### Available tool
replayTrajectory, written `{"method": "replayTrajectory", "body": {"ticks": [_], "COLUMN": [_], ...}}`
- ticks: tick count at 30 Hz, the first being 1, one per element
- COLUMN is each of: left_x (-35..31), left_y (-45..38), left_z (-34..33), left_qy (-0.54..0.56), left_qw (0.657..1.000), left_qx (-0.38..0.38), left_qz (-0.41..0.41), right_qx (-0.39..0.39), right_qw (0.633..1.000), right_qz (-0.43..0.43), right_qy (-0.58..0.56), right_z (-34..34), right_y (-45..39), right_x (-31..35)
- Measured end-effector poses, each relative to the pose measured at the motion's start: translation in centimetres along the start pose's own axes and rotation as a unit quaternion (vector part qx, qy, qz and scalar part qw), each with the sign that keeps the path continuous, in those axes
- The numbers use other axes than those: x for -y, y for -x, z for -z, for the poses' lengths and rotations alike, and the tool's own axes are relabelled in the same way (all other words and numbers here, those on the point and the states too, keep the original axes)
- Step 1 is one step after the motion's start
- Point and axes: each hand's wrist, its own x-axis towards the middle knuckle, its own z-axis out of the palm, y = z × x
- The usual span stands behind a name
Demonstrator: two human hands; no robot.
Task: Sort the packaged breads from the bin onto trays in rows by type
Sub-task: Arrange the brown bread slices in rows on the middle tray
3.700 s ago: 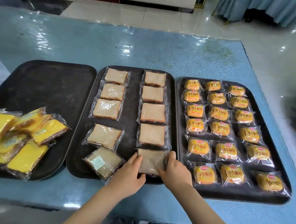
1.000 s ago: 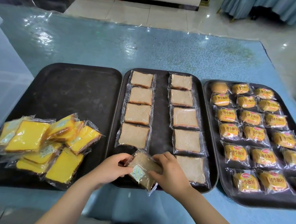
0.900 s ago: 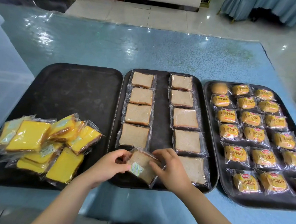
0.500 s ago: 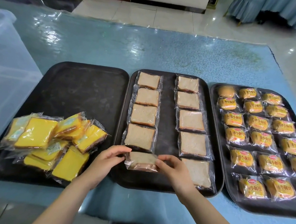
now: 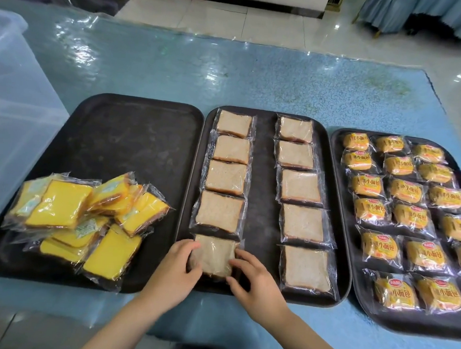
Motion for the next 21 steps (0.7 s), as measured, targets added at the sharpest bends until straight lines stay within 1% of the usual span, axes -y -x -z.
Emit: {"method": "replayTrajectory", "body": {"ticks": [3, 5, 7, 9, 11, 13, 15, 17, 20, 21], "left_x": [0.0, 0.0, 0.2, 0.3, 0.1, -0.3, -1.2, -2.3, -3.6, -3.8], "left_y": [0.4, 0.6, 0.6, 0.5, 0.5, 0.5, 0.2, -0.8, -3.1, -4.1], "left_z": [-0.6, -1.0, -1.4, -1.6, -1.6, -1.7, -1.6, -1.8, -2.6, -2.8], "left_qy": [-0.131, -0.222, -0.282, -0.309, -0.331, -0.366, -0.385, -0.381, -0.369, -0.375], "left_qw": [0.99, 0.968, 0.947, 0.937, 0.931, 0.92, 0.912, 0.91, 0.908, 0.906], "left_qx": [-0.021, -0.039, -0.042, -0.046, -0.041, -0.03, -0.036, -0.069, -0.083, -0.075], "left_qz": [-0.053, -0.107, -0.145, -0.156, -0.147, -0.134, -0.133, -0.147, -0.179, -0.183], "right_qx": [0.01, 0.007, 0.001, 0.007, 0.015, 0.005, -0.029, -0.084, -0.178, -0.187], "right_qw": [0.999, 0.998, 0.997, 0.994, 0.99, 0.989, 0.99, 0.99, 0.975, 0.971], "right_qz": [0.021, 0.028, 0.038, 0.055, 0.082, 0.093, 0.083, 0.057, -0.016, -0.043], "right_qy": [0.033, 0.05, 0.066, 0.094, 0.117, 0.118, 0.108, 0.102, 0.128, 0.144], "right_z": [-0.5, -0.7, -0.8, -0.7, -0.2, 0.7, 2.0, 3.5, 6.1, 7.0], "right_y": [0.3, 0.5, 0.6, 0.5, 0.5, 0.5, 0.6, 0.7, 0.1, -0.3], "right_x": [0.0, -0.2, -0.6, -0.7, -0.8, -1.1, -1.8, -2.9, -4.9, -5.4]}}
